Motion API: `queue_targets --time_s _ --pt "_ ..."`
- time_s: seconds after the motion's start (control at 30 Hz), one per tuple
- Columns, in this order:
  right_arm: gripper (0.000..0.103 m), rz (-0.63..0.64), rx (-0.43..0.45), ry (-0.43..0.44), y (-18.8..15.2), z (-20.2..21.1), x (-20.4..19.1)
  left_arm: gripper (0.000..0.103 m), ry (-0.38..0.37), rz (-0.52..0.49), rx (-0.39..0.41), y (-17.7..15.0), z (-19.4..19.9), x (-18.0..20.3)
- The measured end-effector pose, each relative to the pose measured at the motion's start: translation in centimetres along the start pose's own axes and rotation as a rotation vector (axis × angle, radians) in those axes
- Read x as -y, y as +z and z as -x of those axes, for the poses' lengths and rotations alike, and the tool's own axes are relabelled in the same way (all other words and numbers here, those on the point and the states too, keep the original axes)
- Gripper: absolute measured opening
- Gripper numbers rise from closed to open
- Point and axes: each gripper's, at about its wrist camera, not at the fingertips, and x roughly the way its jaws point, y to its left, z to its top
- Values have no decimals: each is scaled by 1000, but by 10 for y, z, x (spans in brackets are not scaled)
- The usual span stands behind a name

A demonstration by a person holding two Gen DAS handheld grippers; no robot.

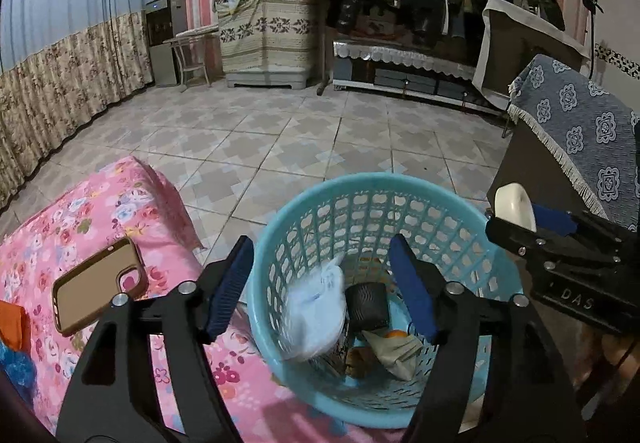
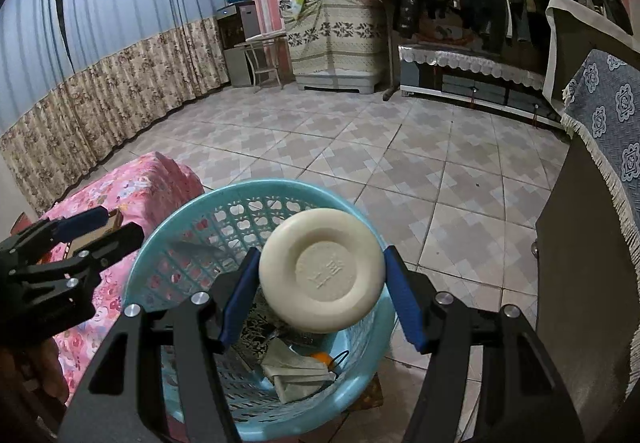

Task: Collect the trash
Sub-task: 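Carry the receipt and cream disc over the blue basket and release both, then move both open tools back over the table toward the tangerine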

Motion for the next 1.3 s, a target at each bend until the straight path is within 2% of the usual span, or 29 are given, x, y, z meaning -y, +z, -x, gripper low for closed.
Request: queue_targets --time_s 0.1,0.23,0.43,0.7,0.83,1.0,1.1,1.3 --pt "62 0 -1 -2 -1 0 1 74 5 7 12 1 5 -2" --pt "62 6 -4 2 -1 -2 0 90 55 31 58 0 20 -14" --pt "62 25 -13 19 -4 -7 -17 98 124 68 91 -1 42 -38" --pt "63 42 -26 34 -6 -18 -44 98 181 115 92 -15 71 -77" --pt "82 47 -17 15 -5 -18 -53 98 221 131 93 -24 88 -100" --pt "84 79 -28 15 -8 -15 -74 98 264 187 91 -43 109 -138" --pt "94 99 -6 23 -8 -9 -90 98 300 211 88 -54 121 -159" --pt "94 152 16 83 -8 0 -148 98 390 273 76 -80 155 -216"
